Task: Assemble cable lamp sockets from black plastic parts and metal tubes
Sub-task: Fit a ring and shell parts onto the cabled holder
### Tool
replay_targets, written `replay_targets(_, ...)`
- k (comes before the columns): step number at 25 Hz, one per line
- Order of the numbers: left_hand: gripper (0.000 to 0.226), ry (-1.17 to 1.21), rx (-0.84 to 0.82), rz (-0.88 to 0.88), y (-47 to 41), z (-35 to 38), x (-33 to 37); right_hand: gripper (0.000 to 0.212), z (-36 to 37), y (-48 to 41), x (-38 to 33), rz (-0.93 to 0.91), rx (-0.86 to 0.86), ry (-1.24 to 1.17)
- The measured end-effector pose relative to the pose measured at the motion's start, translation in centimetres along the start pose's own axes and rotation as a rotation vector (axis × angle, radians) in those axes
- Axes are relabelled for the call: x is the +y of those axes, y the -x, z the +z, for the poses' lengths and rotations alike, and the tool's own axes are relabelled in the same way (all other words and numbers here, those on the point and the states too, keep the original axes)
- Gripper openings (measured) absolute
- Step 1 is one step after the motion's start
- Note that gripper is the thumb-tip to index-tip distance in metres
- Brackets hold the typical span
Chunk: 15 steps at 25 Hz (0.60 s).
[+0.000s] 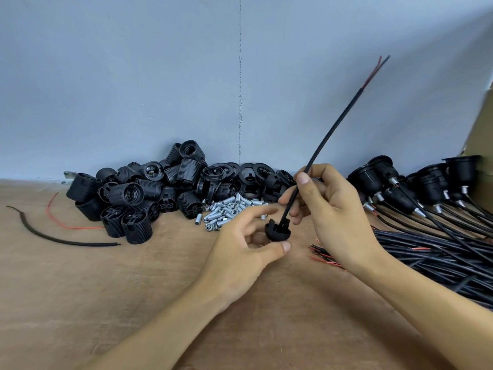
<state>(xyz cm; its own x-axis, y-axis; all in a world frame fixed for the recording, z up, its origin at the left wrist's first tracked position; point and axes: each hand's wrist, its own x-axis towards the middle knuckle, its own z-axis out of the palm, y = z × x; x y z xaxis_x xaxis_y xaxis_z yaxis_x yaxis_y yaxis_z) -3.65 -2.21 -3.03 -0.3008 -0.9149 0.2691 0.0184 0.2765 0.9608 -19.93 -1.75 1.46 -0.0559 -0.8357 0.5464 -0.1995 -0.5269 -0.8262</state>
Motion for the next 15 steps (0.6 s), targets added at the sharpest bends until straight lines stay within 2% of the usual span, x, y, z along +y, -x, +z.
replay_targets(4,0.048,0.132,-0.013,-0.096,-0.1,0.0,0.3,0.026,-0.6,-0.8,0.3,0.112,0.023,-0.049)
replay_targets(8,0.020,0.317,-0.099,-0.170,-0.2,-0.2,1.1,0.019,-0.9,-0.9,0.7,0.293,-0.013,-0.251)
replay_targets(12,0.017,0.411,-0.096,-0.247,-0.5,-0.7,1.3,0.023,0.1,0.1,0.9,0.279,-0.106,-0.084)
replay_targets(15,0.023,0.388,-0.166,-0.237,-0.4,-0.9,1.3,0.024,0.3,0.2,0.2,0.265,-0.111,-0.056)
